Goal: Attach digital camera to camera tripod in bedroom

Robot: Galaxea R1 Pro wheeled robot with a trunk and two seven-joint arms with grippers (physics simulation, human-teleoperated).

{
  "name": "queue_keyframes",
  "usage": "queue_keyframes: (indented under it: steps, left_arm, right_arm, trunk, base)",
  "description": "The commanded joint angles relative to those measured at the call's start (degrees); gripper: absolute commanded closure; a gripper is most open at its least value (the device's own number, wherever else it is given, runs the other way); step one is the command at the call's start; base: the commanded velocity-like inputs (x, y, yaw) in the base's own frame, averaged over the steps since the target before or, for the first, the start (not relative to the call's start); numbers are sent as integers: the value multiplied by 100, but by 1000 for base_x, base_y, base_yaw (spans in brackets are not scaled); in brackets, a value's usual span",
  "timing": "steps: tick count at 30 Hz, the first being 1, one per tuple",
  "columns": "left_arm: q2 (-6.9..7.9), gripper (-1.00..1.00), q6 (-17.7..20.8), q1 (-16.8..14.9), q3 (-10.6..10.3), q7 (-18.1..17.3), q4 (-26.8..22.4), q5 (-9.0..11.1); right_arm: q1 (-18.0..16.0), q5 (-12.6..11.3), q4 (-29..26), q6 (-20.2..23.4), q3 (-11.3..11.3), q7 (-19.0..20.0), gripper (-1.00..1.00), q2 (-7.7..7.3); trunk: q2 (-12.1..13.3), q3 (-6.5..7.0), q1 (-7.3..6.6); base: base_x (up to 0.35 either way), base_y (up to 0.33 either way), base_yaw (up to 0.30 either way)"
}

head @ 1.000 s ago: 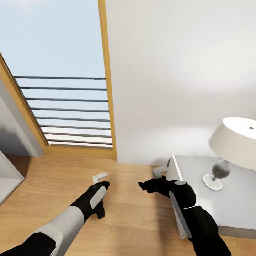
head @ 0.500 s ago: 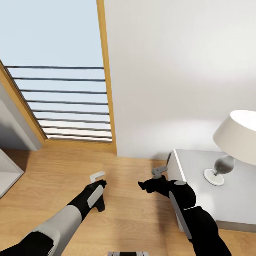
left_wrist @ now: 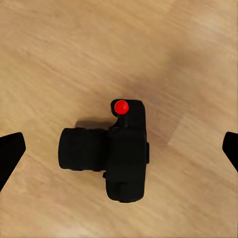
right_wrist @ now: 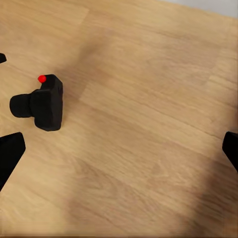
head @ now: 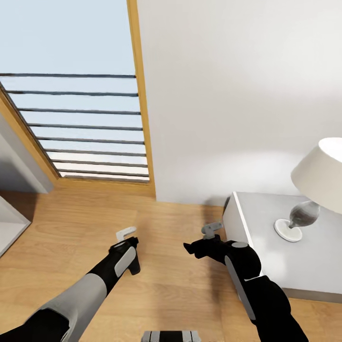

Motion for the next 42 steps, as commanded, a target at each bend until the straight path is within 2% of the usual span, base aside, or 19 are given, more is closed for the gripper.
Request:
queue_keyframes:
  steps: [1, 13, 24, 35, 42]
  left_arm:
    - [3, -100, 10, -1, -47, 74, -16, 22]
    - [-33, -100, -66, 16, -86, 198, -40, 14]
    - [-48, -100, -6, -15, -80, 145, -46, -163]
    - [-47, -100, 36, -268, -82, -16, -46, -200]
    - [-51, -100, 61, -399, -85, -84, -46, -208]
  right_arm:
    - [-3, 5, -5, 27, 5, 9, -100, 3]
    - [-3, 4, -6, 27, 2, 6, -100, -1]
    - [-5, 4, -6, 33, -3, 10, -100, -1]
    - [-55, 1, -6, 77, 2, 11, -100, 23]
    - [-62, 4, -6, 93, 15, 7, -100, 126]
  trunk:
    - [-4, -27, 1]
    - [-20, -293, 32]
    - [-34, -537, 60]
    - [-49, -781, 89]
    - [-59, -936, 107]
  base:
    - [0, 0, 0]
    - [0, 0, 0]
    - [0, 0, 0]
    - [0, 0, 0]
    - [0, 0, 0]
